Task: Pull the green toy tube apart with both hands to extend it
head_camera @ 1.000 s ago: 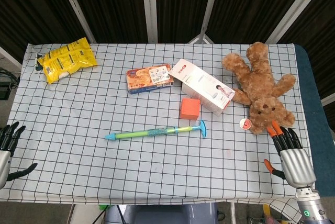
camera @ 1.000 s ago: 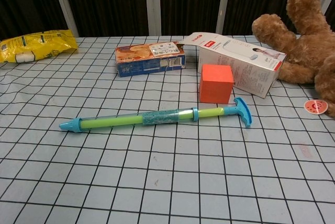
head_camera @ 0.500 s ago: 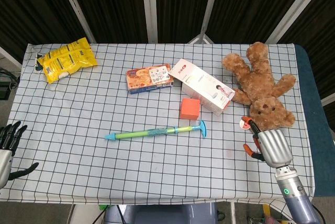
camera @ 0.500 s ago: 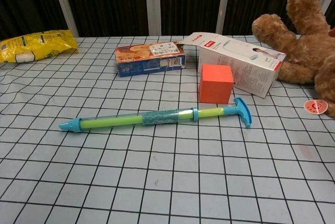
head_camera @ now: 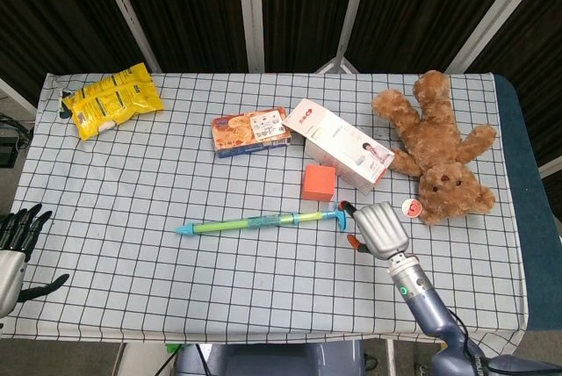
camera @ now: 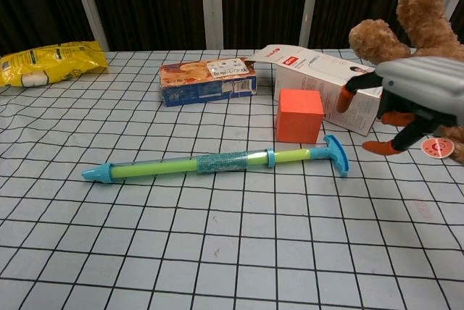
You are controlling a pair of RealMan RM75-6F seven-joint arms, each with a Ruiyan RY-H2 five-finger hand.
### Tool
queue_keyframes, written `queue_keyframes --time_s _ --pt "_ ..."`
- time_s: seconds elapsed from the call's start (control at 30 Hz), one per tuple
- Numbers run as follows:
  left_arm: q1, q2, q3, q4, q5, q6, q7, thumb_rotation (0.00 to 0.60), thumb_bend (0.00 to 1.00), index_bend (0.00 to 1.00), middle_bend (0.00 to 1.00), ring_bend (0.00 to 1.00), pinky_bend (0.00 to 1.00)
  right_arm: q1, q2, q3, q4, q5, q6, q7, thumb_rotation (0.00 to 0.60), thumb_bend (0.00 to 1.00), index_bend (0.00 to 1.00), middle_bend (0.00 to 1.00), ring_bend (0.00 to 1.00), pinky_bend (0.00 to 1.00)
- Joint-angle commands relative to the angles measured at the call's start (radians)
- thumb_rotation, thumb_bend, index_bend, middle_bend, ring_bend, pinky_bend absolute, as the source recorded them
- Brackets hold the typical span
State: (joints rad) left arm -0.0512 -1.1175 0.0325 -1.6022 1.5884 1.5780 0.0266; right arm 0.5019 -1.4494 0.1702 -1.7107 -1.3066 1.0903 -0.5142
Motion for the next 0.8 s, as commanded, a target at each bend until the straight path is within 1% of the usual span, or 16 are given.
queue_keyframes --time_s 0.03,0.1,0.3,0.53,0.67,0.8 --pt "-0.001 0.002 -0.001 -0.001 -0.006 -0.009 -0.006 0.600 0.12 0.00 0.00 0.00 0.00 0.050 -0.100 0.007 0.072 0.055 -0.036 -0.072 0.600 0.32 0.40 1.00 1.00 0.91" --pt "-0.002 0.004 0.000 -0.004 -0.012 -0.020 -0.010 0.600 0.12 0.00 0.00 0.00 0.00 0.070 -0.153 0.013 0.116 0.076 -0.038 -0.106 0.600 0.32 0.41 1.00 1.00 0.91" --pt "-0.002 0.009 -0.003 -0.007 -0.013 -0.023 -0.023 0.600 0.12 0.00 0.00 0.00 0.00 0.108 -0.251 0.031 0.205 0.113 -0.037 -0.140 0.600 0.32 0.41 1.00 1.00 0.91" --pt "-0.003 0.011 -0.009 -0.007 -0.017 -0.027 -0.046 0.600 0.12 0.00 0.00 0.00 0.00 0.140 -0.316 0.049 0.287 0.163 -0.045 -0.171 0.600 0.32 0.41 1.00 1.00 0.91" --pt "-0.003 0.011 -0.009 -0.008 -0.010 -0.026 -0.051 0.600 0.12 0.00 0.00 0.00 0.00 0.153 -0.334 0.060 0.315 0.184 -0.044 -0.177 0.600 0.32 0.42 1.00 1.00 0.91" --pt "-0.002 0.011 -0.012 -0.011 -0.011 -0.026 -0.058 0.600 0.12 0.00 0.00 0.00 0.00 0.160 -0.339 0.063 0.332 0.203 -0.047 -0.182 0.600 0.32 0.44 1.00 1.00 0.91"
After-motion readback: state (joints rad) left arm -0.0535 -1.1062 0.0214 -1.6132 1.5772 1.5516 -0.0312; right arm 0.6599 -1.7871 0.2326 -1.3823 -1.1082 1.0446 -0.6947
